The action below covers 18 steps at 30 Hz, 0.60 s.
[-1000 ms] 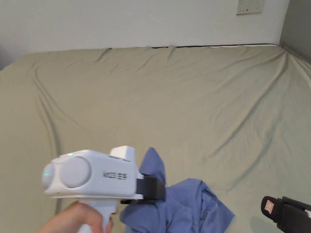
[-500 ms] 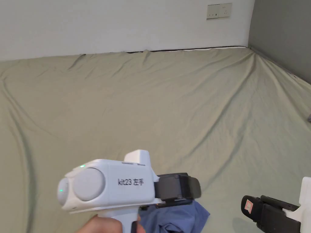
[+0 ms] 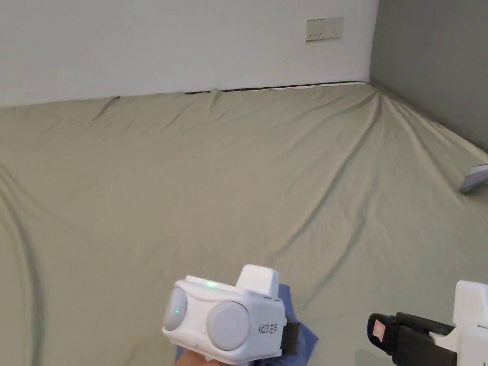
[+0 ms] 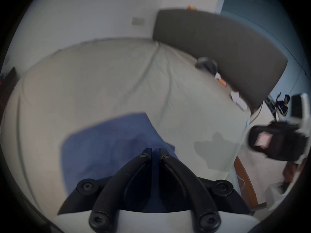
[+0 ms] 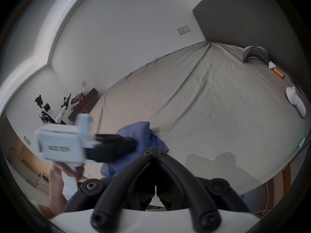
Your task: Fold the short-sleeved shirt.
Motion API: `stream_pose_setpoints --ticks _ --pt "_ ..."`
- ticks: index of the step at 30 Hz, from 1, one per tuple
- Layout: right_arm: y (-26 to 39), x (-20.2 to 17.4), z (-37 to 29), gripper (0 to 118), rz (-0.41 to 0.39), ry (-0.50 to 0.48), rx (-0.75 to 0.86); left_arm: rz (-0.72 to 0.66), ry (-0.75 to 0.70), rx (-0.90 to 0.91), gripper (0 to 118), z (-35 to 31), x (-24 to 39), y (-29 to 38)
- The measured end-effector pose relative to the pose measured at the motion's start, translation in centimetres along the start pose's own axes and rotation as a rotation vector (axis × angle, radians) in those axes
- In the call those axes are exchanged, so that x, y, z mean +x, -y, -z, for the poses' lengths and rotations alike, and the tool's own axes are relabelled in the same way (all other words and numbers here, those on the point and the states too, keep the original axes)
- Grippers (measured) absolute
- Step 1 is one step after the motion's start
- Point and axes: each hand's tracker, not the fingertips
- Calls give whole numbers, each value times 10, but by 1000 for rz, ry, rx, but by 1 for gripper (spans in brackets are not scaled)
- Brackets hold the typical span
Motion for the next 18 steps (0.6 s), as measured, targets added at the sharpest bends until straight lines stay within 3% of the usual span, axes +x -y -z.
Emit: stream_pose_setpoints --ticks 2,5,10,13,16,18 --pt "0 0 -6 0 -1 7 5 -39 27 -54 6 28 -3 10" --pt "-1 0 -12 0 -3 8 18 -172 122 83 5 25 -17 16" --pt "-4 -5 -7 0 -28 -3 16 -385 204 -45 7 0 -43 6" --pt "-9 -8 -5 0 -45 -17 18 -340 265 152 7 -55 -55 11" --pt "-16 -15 1 0 -65 -45 37 -297 131 288 7 -119 -62 25" --pt "-20 -24 8 0 -95 -73 59 -276 -5 356 15 -144 -67 36"
